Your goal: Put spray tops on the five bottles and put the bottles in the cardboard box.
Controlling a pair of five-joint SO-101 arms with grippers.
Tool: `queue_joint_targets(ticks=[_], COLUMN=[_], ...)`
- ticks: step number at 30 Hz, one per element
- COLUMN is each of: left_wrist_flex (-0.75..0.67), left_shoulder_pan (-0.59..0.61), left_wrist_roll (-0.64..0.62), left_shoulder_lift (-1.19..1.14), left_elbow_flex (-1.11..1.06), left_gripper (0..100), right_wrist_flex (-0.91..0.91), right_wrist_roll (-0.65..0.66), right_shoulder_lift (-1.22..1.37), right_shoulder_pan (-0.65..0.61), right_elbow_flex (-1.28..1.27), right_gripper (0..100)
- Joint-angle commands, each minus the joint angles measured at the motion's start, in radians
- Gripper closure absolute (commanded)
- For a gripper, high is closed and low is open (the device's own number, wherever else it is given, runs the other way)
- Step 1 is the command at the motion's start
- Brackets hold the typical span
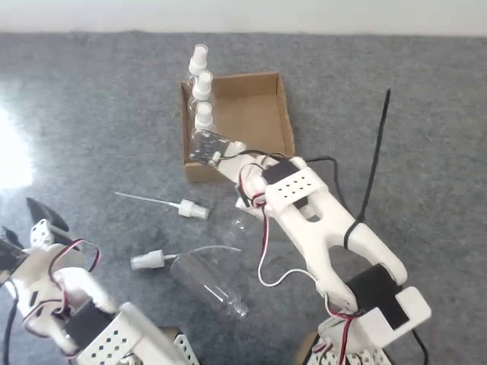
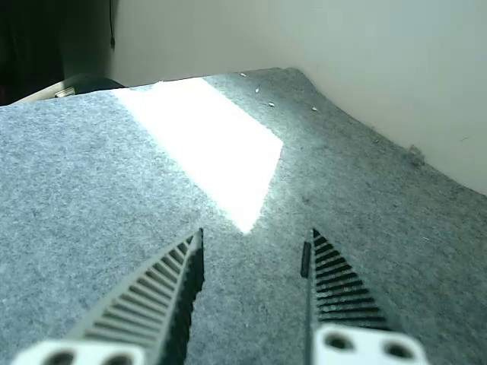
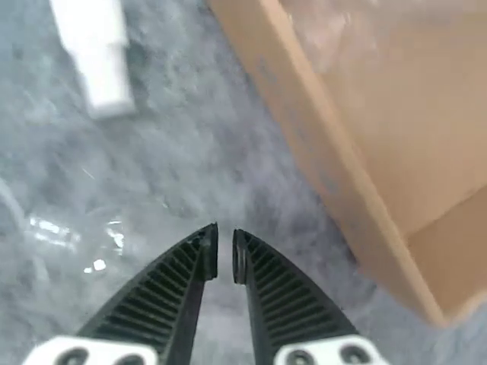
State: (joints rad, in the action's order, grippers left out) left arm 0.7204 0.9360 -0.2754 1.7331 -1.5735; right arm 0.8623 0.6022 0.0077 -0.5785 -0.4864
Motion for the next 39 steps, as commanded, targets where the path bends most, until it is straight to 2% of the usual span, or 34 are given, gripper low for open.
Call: queue_joint_targets(ticks=[1, 8, 16, 23, 25, 31, 39], left_wrist_flex=[-0.032, -0.032, -0.032, -0.032, -0.032, -0.032, -0.032], left_shoulder_pan=[-0.005, -0.005, -0.006, -0.006, -0.006, -0.006, -0.006], left_wrist_roll=[-0.006, -0.006, -0.006, -0.006, -0.006, -0.006, -0.006], left_shoulder_lift=[0.011, 0.011, 0.011, 0.011, 0.011, 0.011, 0.011], left_elbow_flex=[0.004, 0.004, 0.004, 0.004, 0.004, 0.004, 0.004], left_gripper=[80, 80, 80, 80, 80, 80, 80], right_wrist_flex=[-0.005, 0.113, 0.275, 0.427, 0.45, 0.495, 0.489], right_wrist_roll=[0.015, 0.015, 0.017, 0.183, 0.189, 0.192, 0.305], right_shoulder_lift=[-0.024, -0.045, -0.3, -0.49, -0.526, -0.545, -0.544], right_shoulder_pan=[0.045, 0.094, 0.137, 0.096, 0.088, 0.047, -0.084], right_elbow_flex=[-0.037, -0.054, -0.054, -0.054, -0.054, -0.054, -0.054], right_gripper=[98.6, 98.6, 98.2, 97.7, 93.5, 65.6, 63.4])
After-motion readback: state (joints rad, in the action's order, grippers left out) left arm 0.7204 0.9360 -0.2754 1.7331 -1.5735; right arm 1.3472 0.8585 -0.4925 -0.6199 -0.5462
